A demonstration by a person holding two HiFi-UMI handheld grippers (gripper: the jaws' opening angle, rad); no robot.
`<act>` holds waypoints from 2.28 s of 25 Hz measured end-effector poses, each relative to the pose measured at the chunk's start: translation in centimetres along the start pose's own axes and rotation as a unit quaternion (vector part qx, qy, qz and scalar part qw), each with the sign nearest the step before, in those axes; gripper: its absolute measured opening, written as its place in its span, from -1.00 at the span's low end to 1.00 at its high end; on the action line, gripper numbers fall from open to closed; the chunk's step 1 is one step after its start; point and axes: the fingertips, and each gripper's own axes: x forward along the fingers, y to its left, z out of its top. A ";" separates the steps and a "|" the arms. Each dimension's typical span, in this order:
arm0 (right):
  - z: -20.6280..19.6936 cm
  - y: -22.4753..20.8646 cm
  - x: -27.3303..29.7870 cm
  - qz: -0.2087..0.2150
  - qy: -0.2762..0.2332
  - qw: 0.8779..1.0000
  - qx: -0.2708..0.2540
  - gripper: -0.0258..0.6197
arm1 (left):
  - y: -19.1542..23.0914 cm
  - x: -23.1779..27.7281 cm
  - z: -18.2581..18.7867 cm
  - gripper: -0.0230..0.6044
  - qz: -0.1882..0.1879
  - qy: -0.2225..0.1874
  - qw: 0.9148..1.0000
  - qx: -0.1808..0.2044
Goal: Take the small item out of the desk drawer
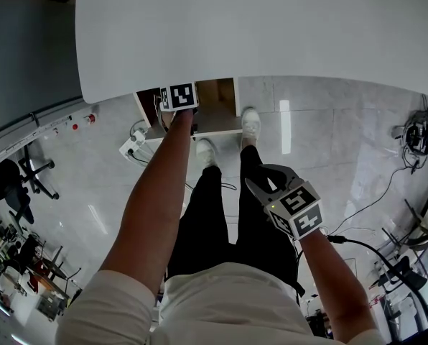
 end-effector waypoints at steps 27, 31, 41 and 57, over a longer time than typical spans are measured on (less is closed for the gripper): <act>2.1 1.6 -0.3 0.001 -0.005 1.000 -0.020 -0.46 | -1.0 -5.3 1.1 0.32 -0.021 -0.062 0.998 -0.006; 2.3 2.3 -0.8 0.003 -0.006 1.000 -0.027 -0.46 | -1.2 -7.1 0.7 0.32 -0.024 -0.075 0.997 -0.002; 3.1 3.5 -1.4 0.007 -0.001 0.999 -0.040 -0.46 | -1.5 -10.7 0.6 0.32 -0.029 -0.092 0.995 0.025; 4.3 5.6 -3.1 0.001 0.002 0.997 -0.071 -0.46 | -1.3 -17.2 -0.9 0.32 -0.041 -0.121 0.991 0.049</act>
